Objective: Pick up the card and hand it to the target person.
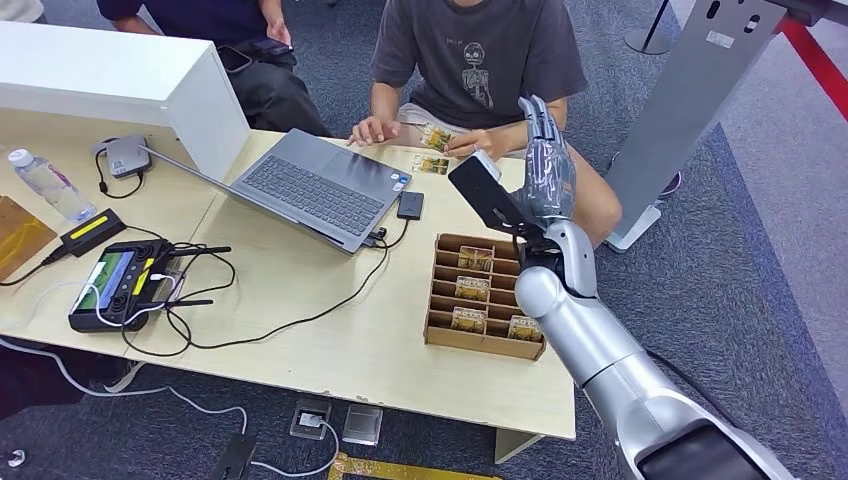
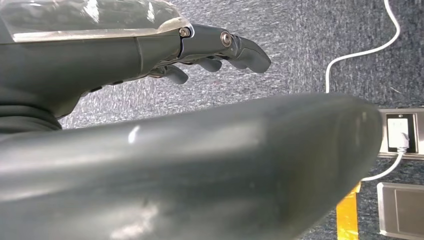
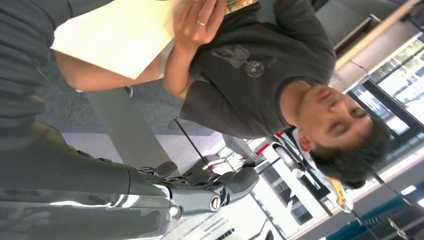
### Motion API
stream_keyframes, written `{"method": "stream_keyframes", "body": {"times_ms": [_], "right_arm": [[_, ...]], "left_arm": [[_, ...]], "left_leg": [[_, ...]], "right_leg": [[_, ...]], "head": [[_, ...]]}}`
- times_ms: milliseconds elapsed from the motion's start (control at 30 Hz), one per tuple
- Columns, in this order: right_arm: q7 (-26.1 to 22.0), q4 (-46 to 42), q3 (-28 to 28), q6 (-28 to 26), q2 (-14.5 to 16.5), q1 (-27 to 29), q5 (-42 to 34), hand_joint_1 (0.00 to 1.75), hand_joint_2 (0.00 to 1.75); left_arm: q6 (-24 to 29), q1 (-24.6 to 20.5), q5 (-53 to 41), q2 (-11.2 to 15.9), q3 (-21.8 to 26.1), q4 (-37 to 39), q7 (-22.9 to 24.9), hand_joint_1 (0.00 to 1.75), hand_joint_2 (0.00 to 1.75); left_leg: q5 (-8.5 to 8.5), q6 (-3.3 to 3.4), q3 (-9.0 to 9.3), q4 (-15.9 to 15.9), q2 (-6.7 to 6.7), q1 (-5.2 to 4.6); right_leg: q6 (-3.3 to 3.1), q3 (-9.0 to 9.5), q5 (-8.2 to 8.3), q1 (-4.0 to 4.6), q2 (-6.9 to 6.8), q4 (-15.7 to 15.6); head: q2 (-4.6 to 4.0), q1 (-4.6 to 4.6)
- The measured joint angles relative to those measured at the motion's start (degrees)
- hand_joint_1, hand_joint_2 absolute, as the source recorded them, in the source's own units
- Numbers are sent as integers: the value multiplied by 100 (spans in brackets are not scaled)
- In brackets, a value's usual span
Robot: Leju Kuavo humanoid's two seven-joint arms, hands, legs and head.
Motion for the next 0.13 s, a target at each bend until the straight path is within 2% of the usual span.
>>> {"method": "stream_keyframes", "body": {"times_ms": [133], "right_arm": [[-34, -421, -25, -151, -39, 256, -69, 0, 175]], "left_arm": [[15, 2, 5, -3, 18, 0, 16, 0, 0]], "left_leg": [[0, 0, 1, 0, 0, 0]], "right_leg": [[0, 0, 0, 0, 0, -1]], "head": [[0, 0]]}}
